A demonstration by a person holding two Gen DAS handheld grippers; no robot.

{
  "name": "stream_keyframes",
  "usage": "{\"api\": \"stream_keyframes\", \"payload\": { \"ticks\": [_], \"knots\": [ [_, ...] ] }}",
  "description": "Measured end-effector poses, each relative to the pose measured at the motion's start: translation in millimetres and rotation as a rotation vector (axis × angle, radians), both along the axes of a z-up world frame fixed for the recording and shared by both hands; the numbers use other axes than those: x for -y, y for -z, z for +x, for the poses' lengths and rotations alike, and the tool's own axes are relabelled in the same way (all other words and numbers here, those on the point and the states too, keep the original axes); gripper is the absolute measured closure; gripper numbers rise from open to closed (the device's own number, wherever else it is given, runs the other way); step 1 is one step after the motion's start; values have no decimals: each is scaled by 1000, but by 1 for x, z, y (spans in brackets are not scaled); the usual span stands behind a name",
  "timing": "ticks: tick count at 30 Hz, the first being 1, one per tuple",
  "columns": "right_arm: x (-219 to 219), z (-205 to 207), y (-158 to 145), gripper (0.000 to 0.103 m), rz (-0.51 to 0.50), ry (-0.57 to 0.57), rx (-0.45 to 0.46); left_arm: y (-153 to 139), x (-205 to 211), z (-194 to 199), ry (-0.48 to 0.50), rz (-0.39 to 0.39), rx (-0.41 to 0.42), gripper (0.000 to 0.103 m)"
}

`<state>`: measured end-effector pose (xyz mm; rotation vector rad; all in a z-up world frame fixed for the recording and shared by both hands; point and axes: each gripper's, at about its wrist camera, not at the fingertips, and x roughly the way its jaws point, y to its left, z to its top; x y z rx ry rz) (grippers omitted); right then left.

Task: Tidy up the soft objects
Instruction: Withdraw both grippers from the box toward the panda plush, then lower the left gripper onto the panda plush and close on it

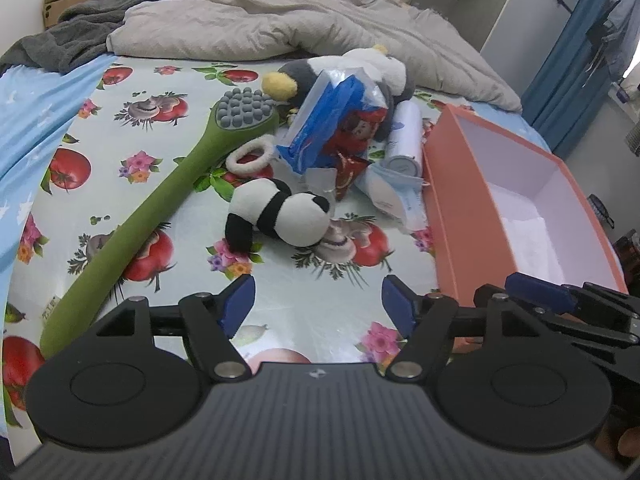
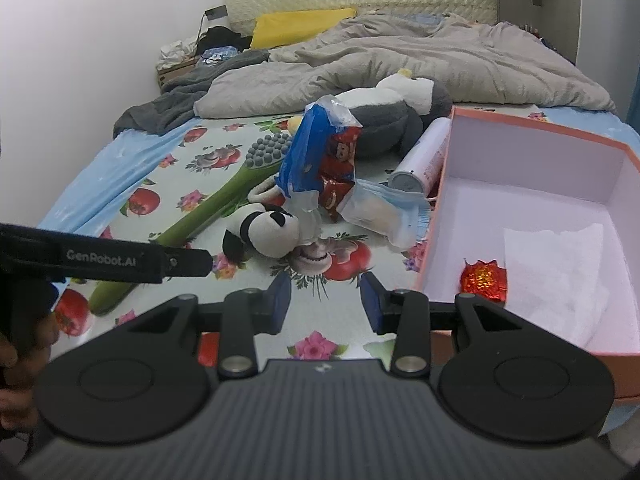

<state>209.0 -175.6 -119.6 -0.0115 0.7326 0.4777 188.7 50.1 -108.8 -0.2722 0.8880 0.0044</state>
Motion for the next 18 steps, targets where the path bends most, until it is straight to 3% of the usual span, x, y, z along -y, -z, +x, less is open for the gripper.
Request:
{"api": "stream_keyframes", "payload": {
  "ticks": [9,18],
  "knots": [
    [-18,22,14,61,-14,-1,-19,16,-18,27,-18,40,-32,28],
    [-31,40,24,62,-38,6,-26,31,-38,54,-50,19,-59,28]
  ]
}}
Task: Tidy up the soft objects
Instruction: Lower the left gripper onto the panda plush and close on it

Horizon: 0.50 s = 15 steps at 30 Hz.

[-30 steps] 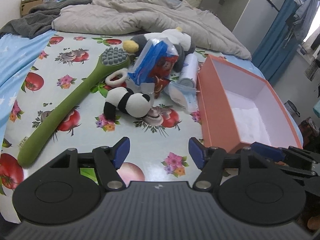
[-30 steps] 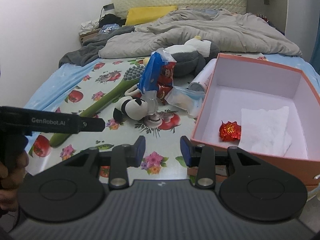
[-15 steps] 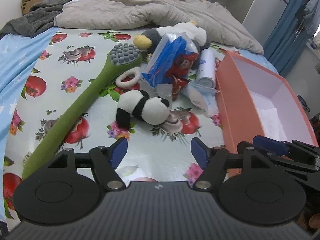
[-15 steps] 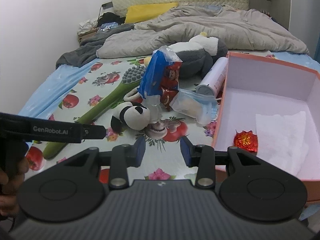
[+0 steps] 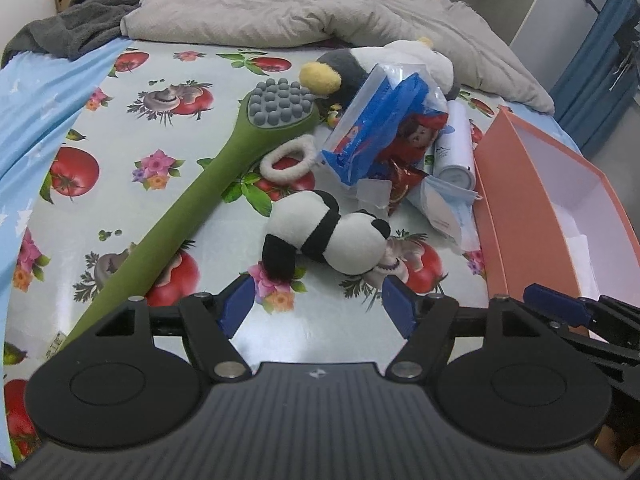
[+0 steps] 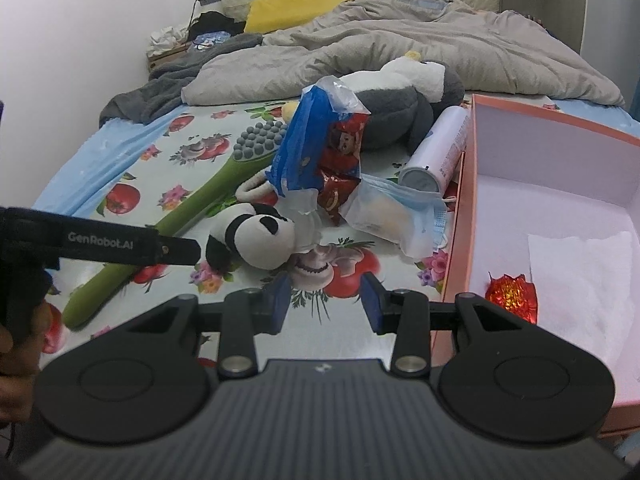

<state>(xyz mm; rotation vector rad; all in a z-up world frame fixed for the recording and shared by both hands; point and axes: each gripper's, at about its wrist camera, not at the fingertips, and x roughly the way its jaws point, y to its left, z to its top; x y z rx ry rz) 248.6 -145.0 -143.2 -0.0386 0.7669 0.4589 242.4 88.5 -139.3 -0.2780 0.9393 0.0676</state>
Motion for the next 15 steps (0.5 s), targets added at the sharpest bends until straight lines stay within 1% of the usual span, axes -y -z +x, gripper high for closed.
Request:
{"api": "stream_keyframes", "payload": {
  "ticks": [7,10,15],
  "knots": [
    [-11,16,12,62,-21,3,-8,10,-10,18,-7,-22,-12,28],
    [-15,22,19,62,-29,14,-21,14,-13,27,-3,-36,-7,28],
    [-22,27,27,62,-36,35,-16,23,-20,41,-5,-65,-14,28]
  ]
}}
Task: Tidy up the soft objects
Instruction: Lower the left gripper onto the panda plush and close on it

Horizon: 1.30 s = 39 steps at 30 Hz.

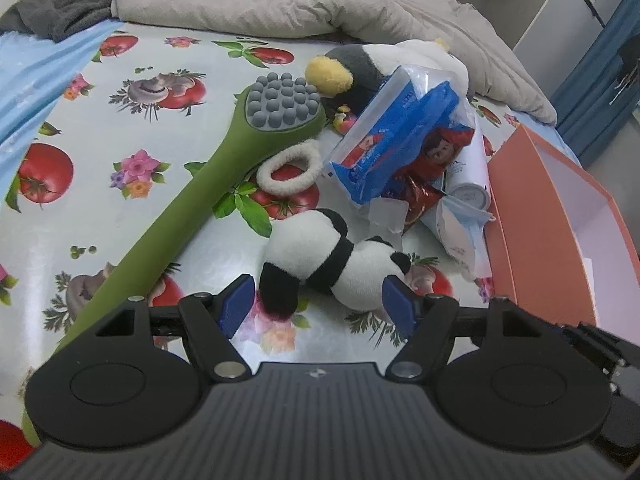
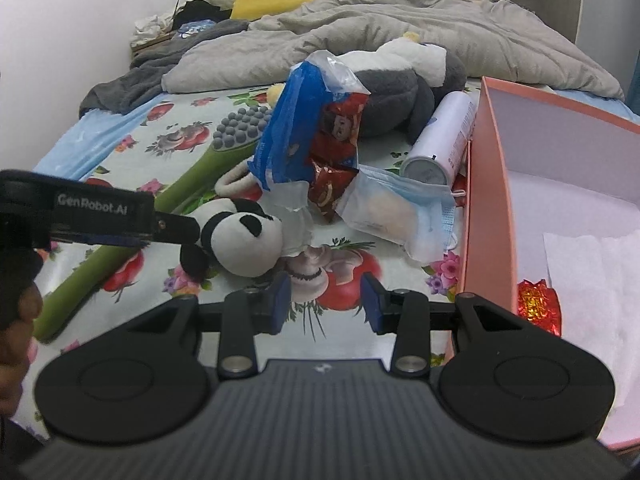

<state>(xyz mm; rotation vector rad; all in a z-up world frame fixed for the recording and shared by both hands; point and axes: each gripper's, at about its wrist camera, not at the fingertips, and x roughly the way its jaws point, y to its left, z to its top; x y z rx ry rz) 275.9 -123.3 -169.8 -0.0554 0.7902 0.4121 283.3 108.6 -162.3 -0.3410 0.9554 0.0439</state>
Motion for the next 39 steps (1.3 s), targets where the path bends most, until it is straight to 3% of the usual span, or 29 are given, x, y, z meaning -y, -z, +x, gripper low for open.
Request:
{"api": "stream_keyframes", "payload": {
  "ticks": [15,17,24,33,34,36,37,39],
  "knots": [
    [-21,31,20,63,-73,94,52,18,-15,26,-25,-152,9,24],
    [-26,36,25,62,-114,108,76,22,-18,28,-45,-154,6,18],
    [-45,57,46,62,-270,117,100,34,-29,37,-103,-186,-11,17],
    [-62,67,53,63,-359,81,170,52,-37,43,-136,-230,-23,17],
    [-64,69,54,64,-362,74,169,53,-38,43,-141,-240,-20,18],
    [-66,70,53,77,-359,66,169,56,-40,43,-154,-253,-19,23],
    [-66,71,52,83,-359,62,169,57,-41,43,-158,-256,-21,32],
    [-66,69,49,91,-361,60,180,56,-41,41,-152,-269,-14,35]
  ]
}}
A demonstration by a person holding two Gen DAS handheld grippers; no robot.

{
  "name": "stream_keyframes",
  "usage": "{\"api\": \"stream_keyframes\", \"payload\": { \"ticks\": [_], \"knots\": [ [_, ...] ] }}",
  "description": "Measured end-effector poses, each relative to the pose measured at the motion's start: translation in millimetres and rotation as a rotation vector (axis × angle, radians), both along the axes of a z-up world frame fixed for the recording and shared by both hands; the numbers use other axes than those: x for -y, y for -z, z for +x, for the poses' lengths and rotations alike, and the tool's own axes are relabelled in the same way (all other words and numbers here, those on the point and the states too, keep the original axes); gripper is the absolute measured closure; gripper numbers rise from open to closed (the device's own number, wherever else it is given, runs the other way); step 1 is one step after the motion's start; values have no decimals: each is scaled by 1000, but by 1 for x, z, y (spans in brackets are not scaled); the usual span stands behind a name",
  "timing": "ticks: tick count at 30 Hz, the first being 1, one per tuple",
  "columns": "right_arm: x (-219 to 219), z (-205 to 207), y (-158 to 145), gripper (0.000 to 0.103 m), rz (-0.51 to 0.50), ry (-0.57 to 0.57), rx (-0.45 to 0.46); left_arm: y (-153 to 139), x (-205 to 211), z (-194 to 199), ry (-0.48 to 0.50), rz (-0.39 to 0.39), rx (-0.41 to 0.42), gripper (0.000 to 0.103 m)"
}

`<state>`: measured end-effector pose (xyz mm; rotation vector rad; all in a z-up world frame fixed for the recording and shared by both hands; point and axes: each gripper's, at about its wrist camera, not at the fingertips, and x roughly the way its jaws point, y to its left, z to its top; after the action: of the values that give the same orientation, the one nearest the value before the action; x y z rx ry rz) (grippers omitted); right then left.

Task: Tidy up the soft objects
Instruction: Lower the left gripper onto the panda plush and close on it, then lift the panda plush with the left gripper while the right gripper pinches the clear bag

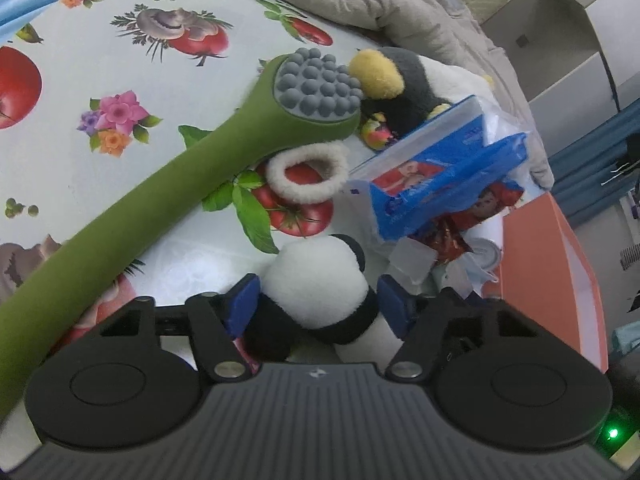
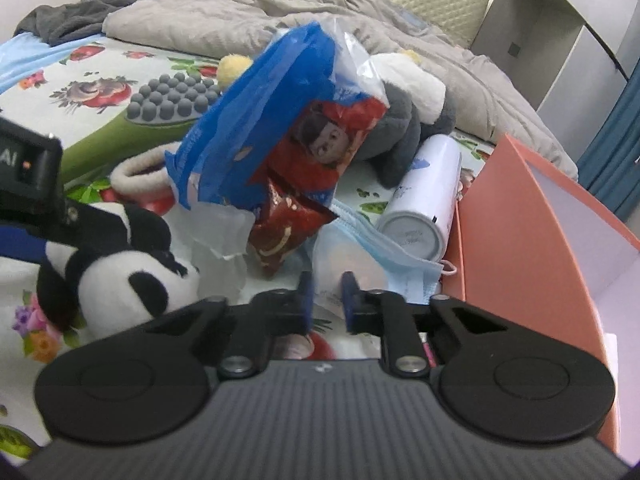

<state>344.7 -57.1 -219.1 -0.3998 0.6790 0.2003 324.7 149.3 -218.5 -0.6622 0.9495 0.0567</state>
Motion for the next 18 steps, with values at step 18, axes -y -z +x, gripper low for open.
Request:
{"api": "stream_keyframes", "payload": {
  "ticks": [18],
  "knots": [
    [15,-75,-36,96,-33,-103,53,-31,13,-70,-19,84,36,44]
  ]
}}
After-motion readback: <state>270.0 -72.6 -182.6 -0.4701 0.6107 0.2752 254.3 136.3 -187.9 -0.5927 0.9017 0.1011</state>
